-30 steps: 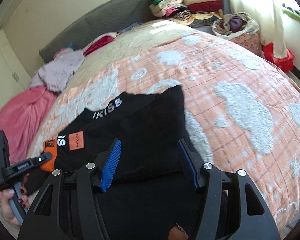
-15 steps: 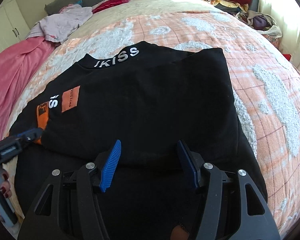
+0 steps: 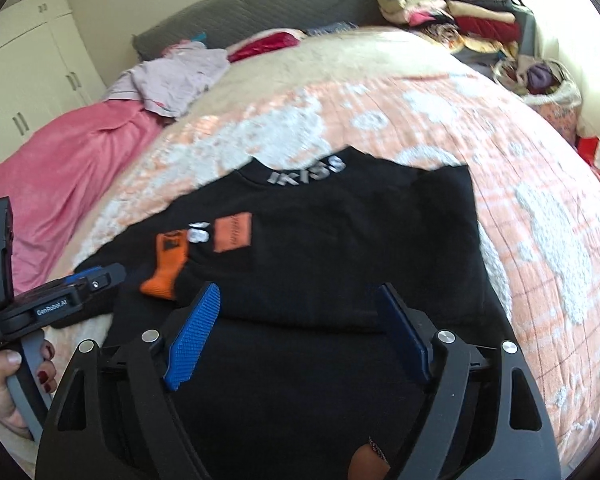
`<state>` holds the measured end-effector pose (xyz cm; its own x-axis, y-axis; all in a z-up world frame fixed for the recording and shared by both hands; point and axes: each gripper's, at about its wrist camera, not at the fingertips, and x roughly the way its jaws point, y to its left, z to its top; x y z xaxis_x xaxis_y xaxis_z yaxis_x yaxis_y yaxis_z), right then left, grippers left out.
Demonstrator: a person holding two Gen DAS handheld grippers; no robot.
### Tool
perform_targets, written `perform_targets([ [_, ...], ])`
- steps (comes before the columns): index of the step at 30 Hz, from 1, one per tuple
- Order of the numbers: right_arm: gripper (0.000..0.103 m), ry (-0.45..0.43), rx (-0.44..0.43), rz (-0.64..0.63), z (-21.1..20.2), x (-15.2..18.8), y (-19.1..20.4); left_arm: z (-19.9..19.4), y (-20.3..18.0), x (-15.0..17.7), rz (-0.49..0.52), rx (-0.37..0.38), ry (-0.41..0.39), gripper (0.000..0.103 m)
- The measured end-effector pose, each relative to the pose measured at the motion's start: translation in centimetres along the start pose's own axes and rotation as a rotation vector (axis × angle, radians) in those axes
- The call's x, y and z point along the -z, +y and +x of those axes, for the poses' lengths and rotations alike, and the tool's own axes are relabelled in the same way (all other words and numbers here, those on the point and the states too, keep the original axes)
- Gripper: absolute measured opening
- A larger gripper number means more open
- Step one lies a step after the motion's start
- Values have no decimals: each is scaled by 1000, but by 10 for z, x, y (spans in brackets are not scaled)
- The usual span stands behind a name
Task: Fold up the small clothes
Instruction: 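Move the left tool to the other sleeve's orange cuff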
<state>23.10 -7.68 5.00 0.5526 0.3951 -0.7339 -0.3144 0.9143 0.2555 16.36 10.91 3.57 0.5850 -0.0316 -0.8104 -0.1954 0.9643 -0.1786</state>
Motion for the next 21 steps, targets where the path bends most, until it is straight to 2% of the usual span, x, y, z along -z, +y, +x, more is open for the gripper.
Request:
perform_targets([
  [1, 84, -3, -2, -4, -1, -1, 4, -5, 4, 1, -2, -12, -11, 74],
  [5, 88, -16, -25, -30, -2, -7, 24, -19, 18, 5, -22, -32, -43, 77],
  [21, 88, -11, -99, -156, 10, -19, 103, -60, 94, 25, -172, -108, -107, 78],
])
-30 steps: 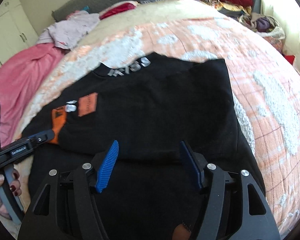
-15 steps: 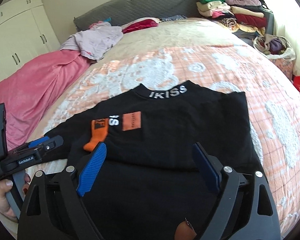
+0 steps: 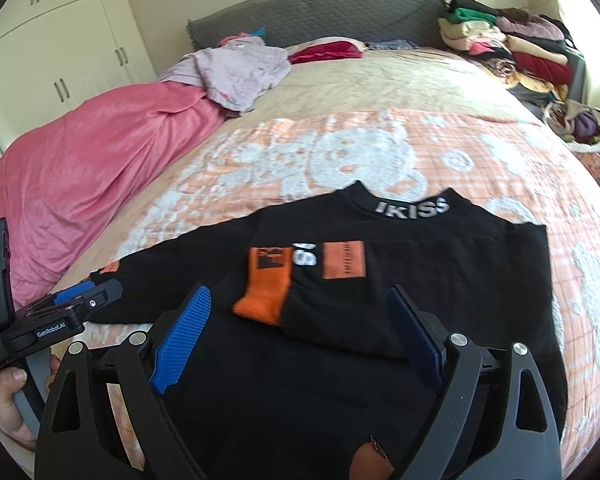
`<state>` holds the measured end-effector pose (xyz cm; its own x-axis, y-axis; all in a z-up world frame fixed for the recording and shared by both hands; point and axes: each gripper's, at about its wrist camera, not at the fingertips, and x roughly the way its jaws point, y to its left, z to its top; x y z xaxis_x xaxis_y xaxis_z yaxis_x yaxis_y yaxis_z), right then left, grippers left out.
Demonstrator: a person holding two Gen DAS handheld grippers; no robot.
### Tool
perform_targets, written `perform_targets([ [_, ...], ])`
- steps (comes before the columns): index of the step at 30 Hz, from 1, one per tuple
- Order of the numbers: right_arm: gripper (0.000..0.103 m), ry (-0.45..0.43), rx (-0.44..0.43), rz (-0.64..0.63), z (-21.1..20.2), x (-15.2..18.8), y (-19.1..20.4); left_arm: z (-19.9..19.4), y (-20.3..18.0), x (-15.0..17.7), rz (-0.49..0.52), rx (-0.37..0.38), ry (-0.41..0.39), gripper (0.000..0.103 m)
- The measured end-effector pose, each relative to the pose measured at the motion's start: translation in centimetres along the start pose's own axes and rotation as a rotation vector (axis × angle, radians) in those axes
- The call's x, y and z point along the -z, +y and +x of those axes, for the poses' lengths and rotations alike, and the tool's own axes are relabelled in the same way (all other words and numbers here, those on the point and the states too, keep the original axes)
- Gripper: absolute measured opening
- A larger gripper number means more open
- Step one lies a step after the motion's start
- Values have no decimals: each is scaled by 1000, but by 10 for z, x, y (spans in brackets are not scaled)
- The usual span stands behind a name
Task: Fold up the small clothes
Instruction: 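Move the left tool to the other sleeve's orange cuff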
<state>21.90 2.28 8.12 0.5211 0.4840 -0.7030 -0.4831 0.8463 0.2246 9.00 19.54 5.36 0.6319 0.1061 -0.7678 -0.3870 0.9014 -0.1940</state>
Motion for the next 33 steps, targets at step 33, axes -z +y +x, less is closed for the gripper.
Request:
perform_targets([
  [33, 88, 107, -155, -234, 57, 10, 140, -2, 152, 59, -377, -34, 37, 78],
])
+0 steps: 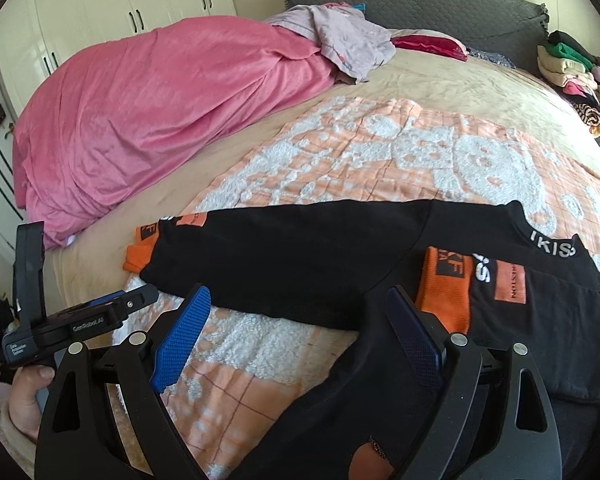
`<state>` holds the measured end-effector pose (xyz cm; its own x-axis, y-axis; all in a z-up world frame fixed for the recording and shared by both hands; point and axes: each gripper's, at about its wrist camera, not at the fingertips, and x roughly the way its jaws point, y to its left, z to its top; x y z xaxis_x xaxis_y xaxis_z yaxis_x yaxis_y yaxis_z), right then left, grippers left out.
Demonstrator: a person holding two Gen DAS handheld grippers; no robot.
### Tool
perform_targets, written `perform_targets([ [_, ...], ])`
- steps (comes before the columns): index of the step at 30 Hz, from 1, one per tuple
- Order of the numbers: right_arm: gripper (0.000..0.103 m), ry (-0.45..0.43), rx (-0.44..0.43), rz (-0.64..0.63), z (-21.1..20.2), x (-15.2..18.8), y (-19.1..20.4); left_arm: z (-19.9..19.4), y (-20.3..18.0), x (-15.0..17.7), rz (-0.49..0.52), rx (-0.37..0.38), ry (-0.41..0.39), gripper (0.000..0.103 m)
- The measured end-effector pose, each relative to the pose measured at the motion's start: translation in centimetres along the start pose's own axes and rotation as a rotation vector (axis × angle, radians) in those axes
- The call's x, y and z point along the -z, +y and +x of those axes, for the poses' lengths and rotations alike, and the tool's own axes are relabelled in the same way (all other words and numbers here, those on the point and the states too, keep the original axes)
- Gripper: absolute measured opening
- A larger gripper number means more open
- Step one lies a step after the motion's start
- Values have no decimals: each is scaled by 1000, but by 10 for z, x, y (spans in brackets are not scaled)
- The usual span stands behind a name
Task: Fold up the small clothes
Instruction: 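Move the left tool to the other sleeve's orange cuff, then grasp the other orange cuff with the left tool and lift it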
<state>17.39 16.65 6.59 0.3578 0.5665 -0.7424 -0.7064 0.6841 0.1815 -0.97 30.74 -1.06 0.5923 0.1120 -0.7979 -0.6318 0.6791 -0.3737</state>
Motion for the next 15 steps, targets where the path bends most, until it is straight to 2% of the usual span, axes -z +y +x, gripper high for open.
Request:
perform_targets([
  [10, 88, 12, 9, 62, 4, 9, -16, 18, 18, -10, -123, 16, -71, 62],
  [15, 88, 17, 22, 113, 4, 18, -33, 26, 20, -21, -168, 0, -101, 62],
])
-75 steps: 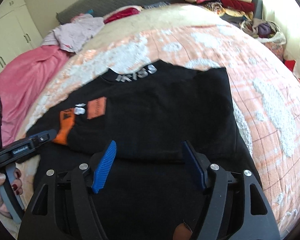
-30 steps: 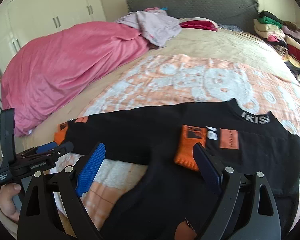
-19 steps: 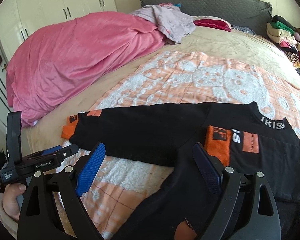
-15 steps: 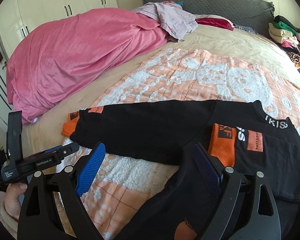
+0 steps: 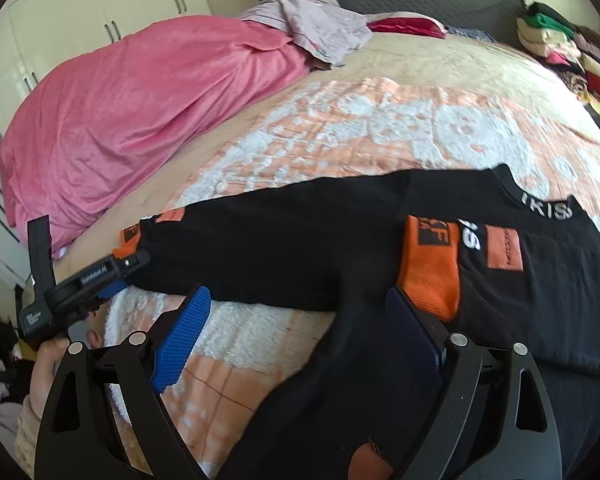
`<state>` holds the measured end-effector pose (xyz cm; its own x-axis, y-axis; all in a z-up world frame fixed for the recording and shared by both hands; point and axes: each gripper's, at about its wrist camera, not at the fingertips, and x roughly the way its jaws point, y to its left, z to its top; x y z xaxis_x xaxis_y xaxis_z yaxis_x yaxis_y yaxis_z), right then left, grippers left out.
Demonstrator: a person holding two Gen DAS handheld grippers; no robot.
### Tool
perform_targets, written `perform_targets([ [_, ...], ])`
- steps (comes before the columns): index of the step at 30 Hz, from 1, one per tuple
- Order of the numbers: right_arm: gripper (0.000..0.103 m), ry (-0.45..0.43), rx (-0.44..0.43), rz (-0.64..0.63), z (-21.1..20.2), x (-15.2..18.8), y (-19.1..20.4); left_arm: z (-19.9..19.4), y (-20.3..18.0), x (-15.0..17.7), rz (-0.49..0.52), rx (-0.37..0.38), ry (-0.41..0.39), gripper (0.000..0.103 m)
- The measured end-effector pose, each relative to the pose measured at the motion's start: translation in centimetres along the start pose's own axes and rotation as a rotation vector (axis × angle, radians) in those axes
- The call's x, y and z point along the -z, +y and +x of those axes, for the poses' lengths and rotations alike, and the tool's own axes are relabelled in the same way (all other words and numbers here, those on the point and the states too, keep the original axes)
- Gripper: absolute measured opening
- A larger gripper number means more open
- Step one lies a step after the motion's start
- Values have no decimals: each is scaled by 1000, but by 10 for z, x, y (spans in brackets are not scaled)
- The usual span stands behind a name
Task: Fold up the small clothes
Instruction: 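Grasp the other orange cuff with the left tool and lift it, then carry the sleeve across the body and lay it on the sweatshirt with the left tool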
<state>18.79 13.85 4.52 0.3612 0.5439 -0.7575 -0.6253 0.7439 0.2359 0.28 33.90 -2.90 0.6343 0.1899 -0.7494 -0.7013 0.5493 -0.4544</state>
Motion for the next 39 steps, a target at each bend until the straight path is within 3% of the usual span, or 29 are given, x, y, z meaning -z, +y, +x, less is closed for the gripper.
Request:
perform_targets([
  [3, 88, 2, 10, 36, 0, 4, -11, 5, -3, -5, -9, -28, -18, 53],
  [8, 88, 2, 27, 106, -1, 10, -33, 11, 0, -18, -37, -65, -31, 15],
  [9, 88, 1, 31, 112, -2, 10, -35, 12, 0, -21, -45, -63, -28, 12],
  [25, 88, -67, 58, 219, -35, 20, -81, -42, -72, -24, 112, 47, -137, 8],
  [39, 88, -111, 90, 296, -71, 43, -118, -59, -153, 7, 254, 191, -128, 5],
])
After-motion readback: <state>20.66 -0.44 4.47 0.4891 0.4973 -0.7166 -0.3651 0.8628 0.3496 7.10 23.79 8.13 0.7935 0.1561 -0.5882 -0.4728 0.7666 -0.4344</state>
